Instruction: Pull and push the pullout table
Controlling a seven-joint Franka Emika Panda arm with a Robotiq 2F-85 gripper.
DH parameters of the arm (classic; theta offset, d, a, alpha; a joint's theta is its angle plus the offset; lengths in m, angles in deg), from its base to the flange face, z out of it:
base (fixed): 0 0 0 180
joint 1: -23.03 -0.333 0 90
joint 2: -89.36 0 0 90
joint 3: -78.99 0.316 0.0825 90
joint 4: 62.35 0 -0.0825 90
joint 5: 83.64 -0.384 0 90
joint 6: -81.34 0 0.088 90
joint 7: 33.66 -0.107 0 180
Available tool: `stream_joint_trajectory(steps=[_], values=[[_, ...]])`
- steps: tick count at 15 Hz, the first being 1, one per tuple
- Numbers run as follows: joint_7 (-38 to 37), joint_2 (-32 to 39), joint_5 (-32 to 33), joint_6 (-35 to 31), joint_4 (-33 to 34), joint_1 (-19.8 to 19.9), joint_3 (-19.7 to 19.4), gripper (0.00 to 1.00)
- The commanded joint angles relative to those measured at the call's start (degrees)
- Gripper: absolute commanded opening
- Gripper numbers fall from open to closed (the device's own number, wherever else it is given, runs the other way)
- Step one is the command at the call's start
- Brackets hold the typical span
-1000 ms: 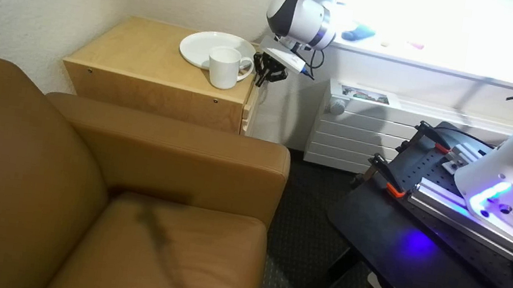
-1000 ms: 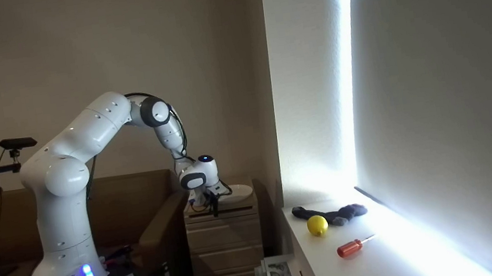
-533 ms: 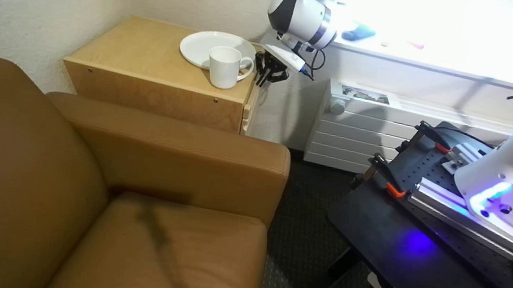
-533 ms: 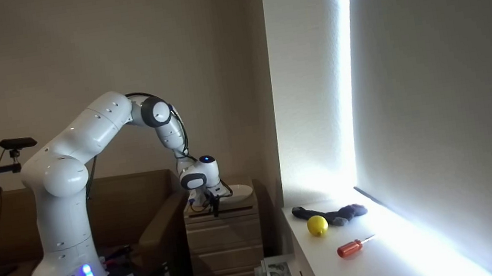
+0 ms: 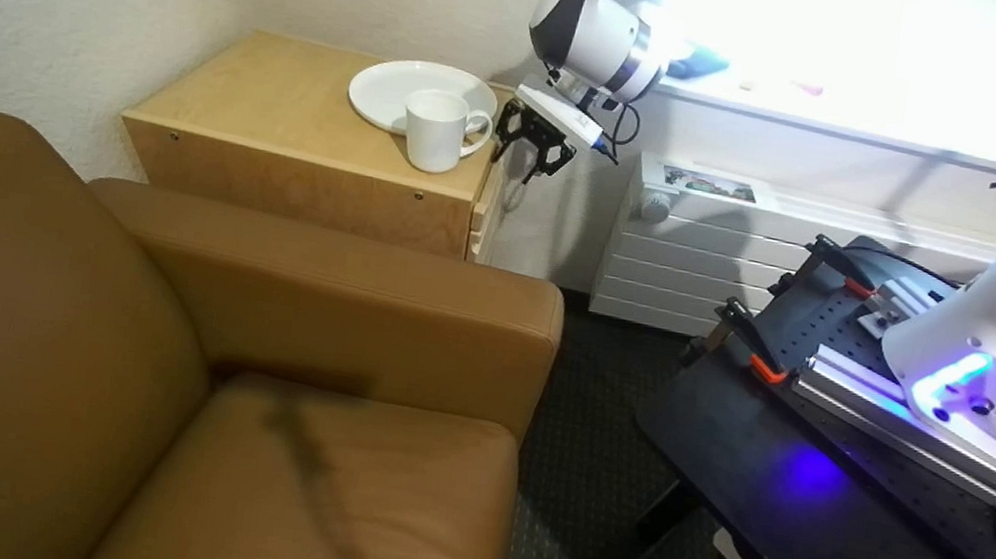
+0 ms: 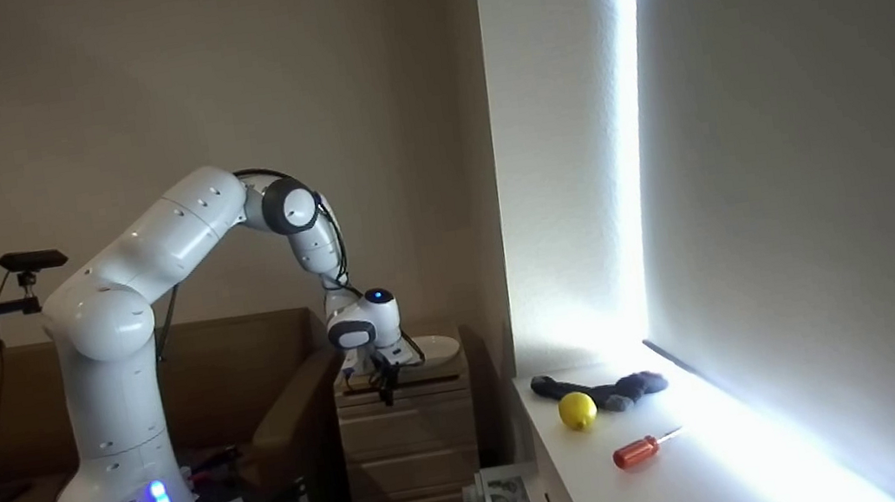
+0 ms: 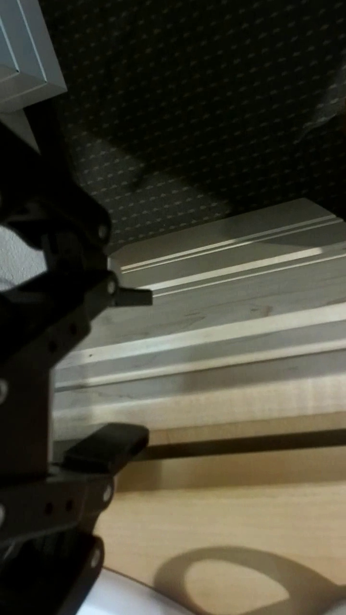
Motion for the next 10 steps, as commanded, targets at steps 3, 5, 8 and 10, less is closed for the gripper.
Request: stream_joint_trajectory(steps=[3, 5, 8, 10], values=[[6.9, 2.3, 1.9, -8.0, -0.7, 0.3, 2.9, 1.0], [7.6, 3.4, 2.7, -9.3, -0.4, -0.4, 2.1, 1.0], [4.8, 3.4, 5.4, -5.4, -0.3, -2.7, -1.1, 1.0], [2.5, 1.9, 7.0, -1.3, -1.2, -5.5, -5.3, 1.0]])
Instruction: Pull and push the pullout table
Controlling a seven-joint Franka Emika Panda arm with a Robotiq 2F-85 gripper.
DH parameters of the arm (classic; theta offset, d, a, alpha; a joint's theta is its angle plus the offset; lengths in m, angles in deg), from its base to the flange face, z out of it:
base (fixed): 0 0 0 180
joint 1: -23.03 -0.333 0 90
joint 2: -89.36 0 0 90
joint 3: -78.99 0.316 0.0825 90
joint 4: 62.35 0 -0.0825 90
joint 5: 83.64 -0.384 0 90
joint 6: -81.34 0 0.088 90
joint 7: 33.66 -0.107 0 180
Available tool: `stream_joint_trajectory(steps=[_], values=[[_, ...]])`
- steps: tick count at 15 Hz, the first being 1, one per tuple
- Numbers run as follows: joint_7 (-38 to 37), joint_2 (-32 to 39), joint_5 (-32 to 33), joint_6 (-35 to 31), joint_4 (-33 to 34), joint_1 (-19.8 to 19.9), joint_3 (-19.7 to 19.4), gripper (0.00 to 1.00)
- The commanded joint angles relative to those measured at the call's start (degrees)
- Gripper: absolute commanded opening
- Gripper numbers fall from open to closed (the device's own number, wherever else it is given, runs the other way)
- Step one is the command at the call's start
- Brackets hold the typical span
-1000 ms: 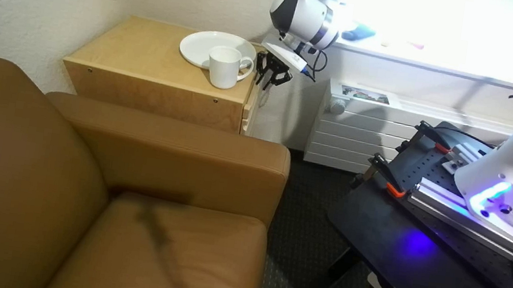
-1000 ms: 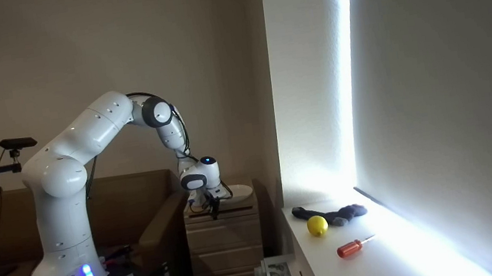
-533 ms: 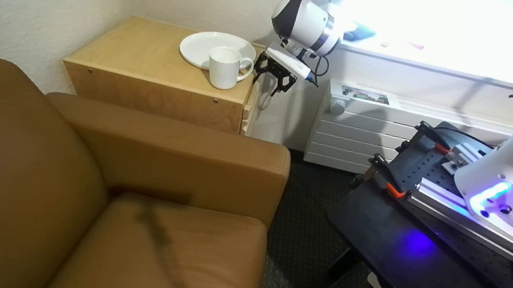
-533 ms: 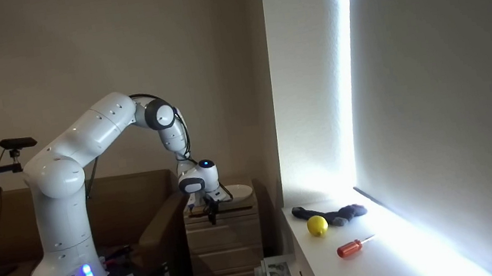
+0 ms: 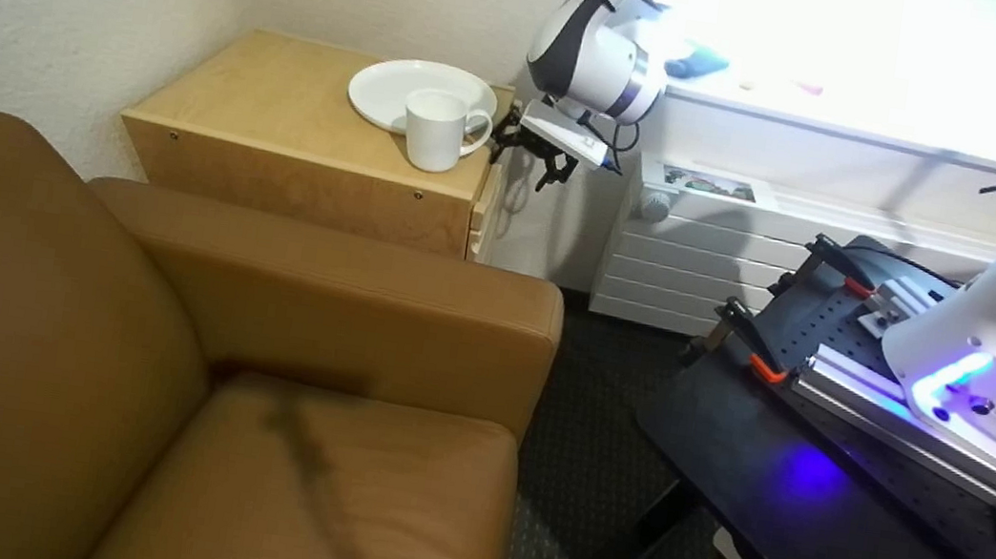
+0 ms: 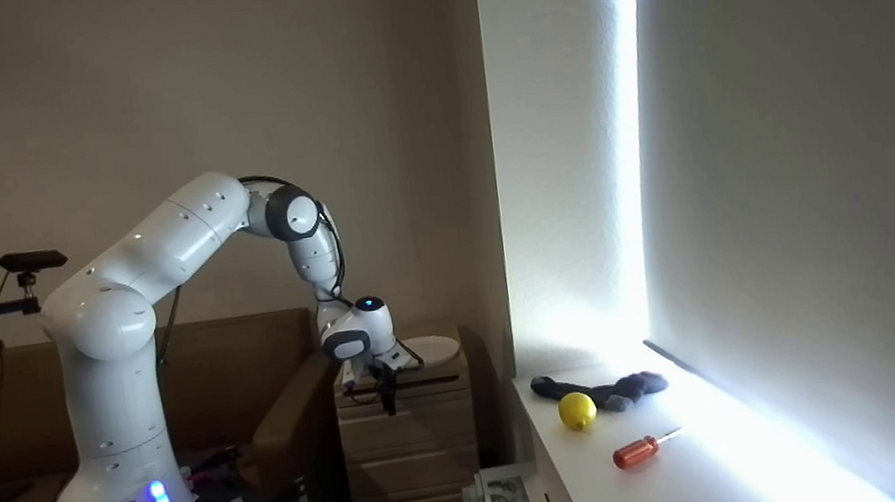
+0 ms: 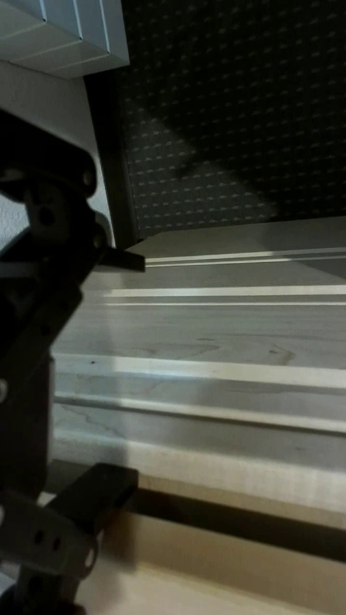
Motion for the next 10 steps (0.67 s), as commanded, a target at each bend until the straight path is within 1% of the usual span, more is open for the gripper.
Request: stream_joint_trajectory(steps=[1, 2, 4, 7, 10], values=[[-4.1, -0.9, 3.1, 7.3, -0.2, -4.9, -6.2, 1.0], [-7.7, -2.2, 3.6, 10.1, -0.9, -8.3, -10.4, 1.0], [-10.9, -2.9, 5.7, 13.4, -0.8, -10.5, -13.9, 1.0], [-15.0, -3.9, 8.2, 17.5, -1.0, -12.7, -17.2, 1.0], [-18.1, -4.9, 9.5, 19.5, -2.0, -13.6, -19.5, 1.0]])
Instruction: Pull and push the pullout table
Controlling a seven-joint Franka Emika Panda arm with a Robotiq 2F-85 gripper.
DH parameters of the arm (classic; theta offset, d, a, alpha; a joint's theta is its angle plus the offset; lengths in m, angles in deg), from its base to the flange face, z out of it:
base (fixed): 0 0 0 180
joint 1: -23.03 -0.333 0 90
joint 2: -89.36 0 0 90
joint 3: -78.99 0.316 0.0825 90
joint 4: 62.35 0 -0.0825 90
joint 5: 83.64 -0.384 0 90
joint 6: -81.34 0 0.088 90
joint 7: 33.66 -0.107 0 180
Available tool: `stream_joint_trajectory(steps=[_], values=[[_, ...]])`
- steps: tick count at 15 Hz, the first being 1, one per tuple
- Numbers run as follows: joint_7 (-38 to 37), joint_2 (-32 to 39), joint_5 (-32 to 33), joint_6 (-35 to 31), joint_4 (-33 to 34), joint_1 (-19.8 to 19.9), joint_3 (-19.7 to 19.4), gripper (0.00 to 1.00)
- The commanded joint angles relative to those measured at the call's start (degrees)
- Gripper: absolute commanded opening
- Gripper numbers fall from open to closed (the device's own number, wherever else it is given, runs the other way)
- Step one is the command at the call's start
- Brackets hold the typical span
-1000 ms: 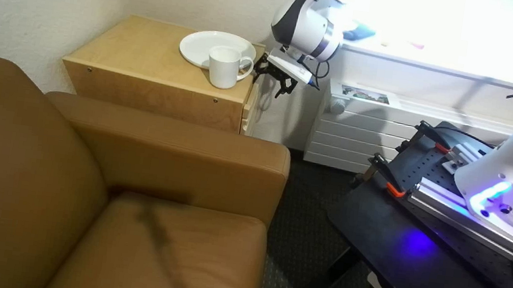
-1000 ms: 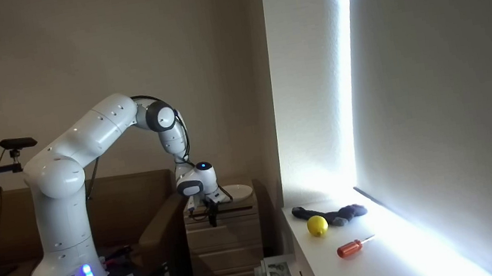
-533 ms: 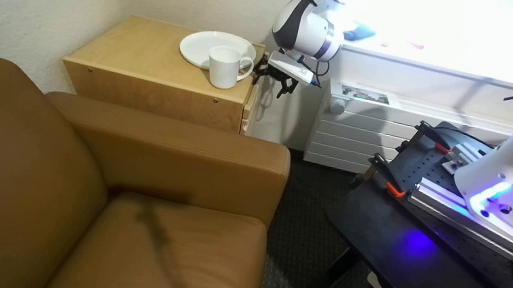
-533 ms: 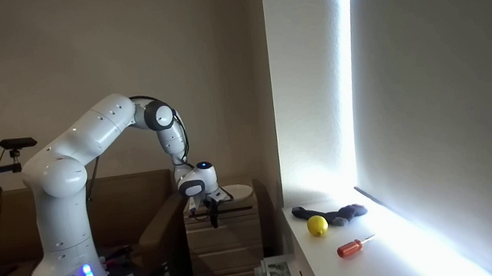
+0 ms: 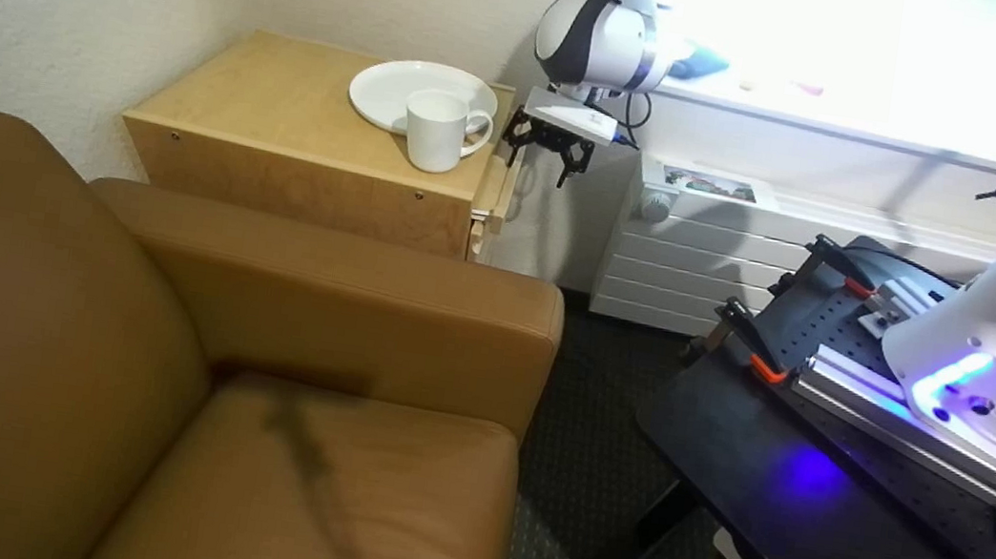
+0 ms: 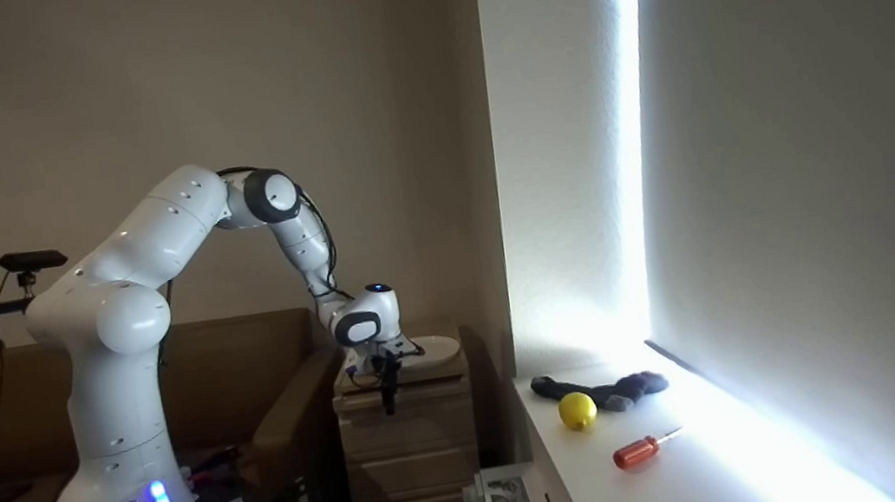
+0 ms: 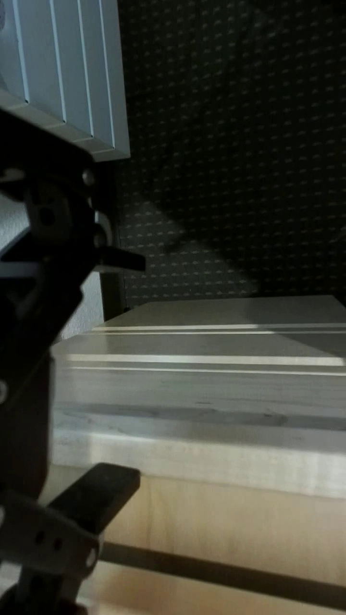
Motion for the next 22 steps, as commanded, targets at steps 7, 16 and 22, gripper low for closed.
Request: stream_joint_trajectory(steps=[7, 16, 22], values=[[-9.4, -3.0, 1.8, 2.0, -9.9, 0.2, -6.1, 1.0], [-13.9, -6.0, 0.1, 0.9, -20.9, 6.6, -7.3, 1.0], [-12.7, -7.5, -3.3, -0.2, -25.1, 14.1, -5.7, 1.0]])
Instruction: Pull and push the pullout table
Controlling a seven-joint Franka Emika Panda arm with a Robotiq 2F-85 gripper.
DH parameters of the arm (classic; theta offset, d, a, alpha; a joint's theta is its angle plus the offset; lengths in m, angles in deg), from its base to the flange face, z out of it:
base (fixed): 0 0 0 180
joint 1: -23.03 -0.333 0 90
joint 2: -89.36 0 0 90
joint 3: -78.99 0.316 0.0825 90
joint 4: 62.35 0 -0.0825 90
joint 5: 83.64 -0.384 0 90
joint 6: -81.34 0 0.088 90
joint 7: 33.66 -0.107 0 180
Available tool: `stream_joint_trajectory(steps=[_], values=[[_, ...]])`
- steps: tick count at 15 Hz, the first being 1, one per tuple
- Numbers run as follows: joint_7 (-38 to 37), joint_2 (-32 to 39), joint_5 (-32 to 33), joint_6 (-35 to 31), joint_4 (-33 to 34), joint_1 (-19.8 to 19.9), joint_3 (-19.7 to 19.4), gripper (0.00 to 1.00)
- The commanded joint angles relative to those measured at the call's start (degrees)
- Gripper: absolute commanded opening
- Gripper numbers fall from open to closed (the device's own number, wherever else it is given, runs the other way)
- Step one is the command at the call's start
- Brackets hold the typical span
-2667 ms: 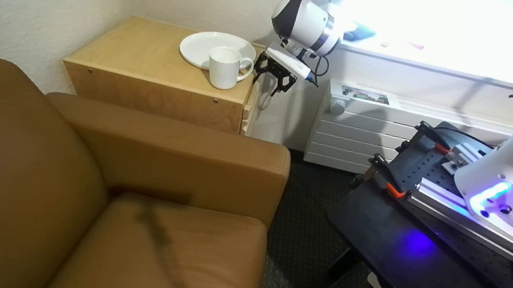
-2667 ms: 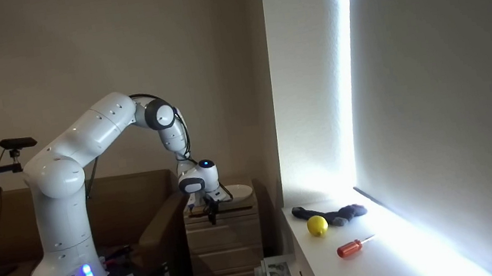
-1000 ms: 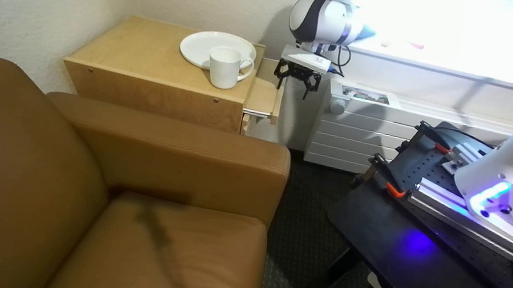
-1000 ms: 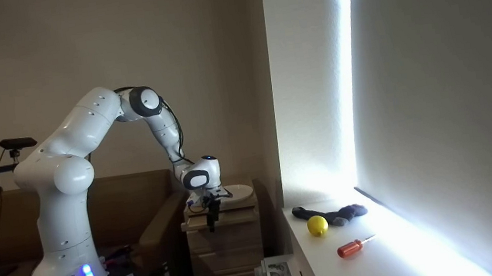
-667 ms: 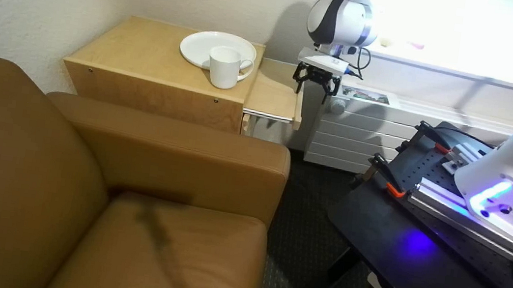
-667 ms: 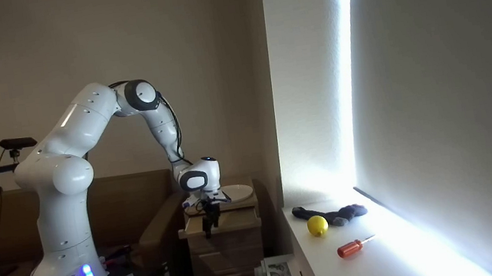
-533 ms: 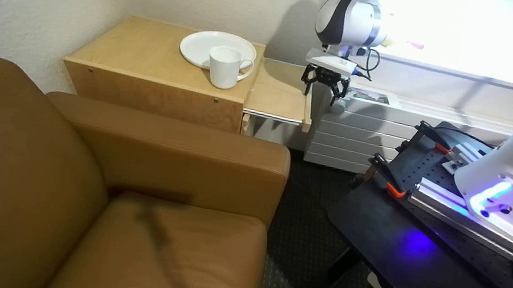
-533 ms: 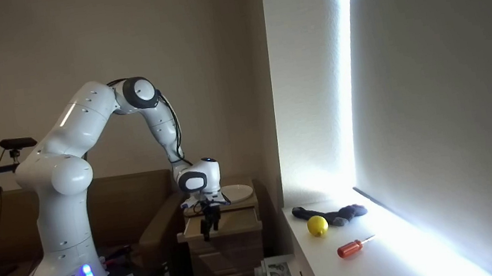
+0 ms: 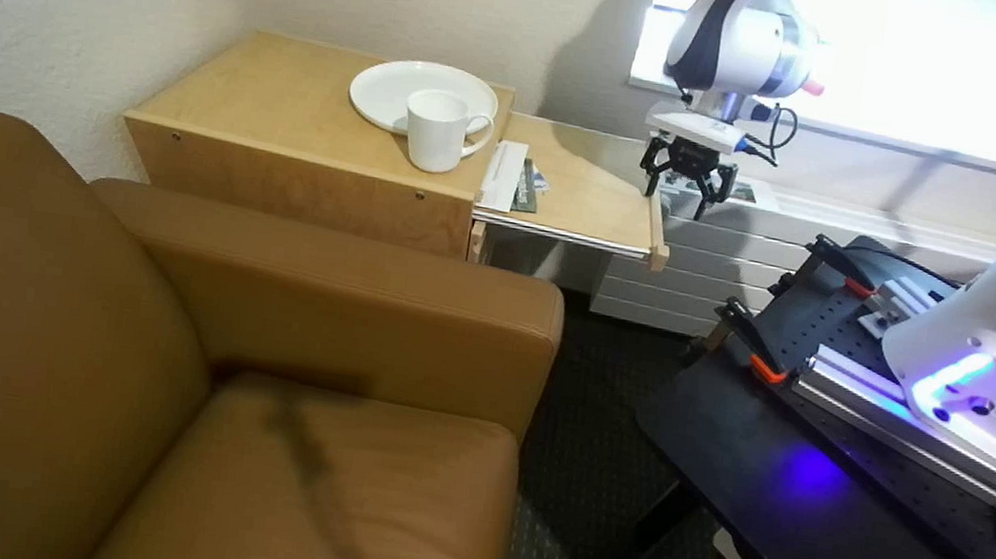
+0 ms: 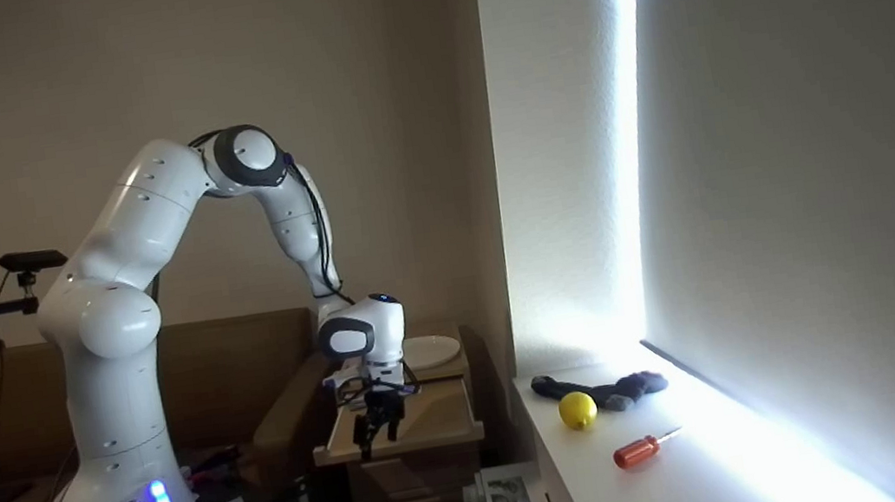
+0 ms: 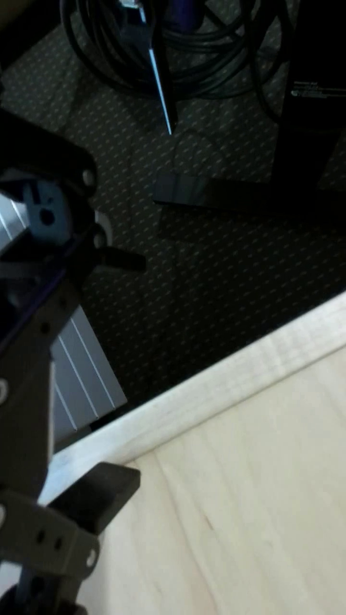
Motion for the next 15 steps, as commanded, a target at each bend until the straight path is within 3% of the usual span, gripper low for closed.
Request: stream_joint_trajectory(steps=[1, 2, 3, 11, 12, 15], values=[[1.1, 5.3, -4.8, -3.0, 1.4, 7.4, 2.8, 1.0], [3.1, 2.9, -8.4, -1.7, 1.9, 10.3, 5.6, 1.0], [0.8, -0.8, -4.9, 0.1, -1.0, 4.4, 2.2, 1.0], [1.1, -0.8, -5.3, 0.1, -0.8, 4.6, 2.5, 1.0], [0.3, -0.5, -6.2, -2.5, -0.6, 4.3, 2.4, 1.0], [0.7, -2.6, -13.5, -5.9, 0.1, 9.4, 5.1, 1.0]])
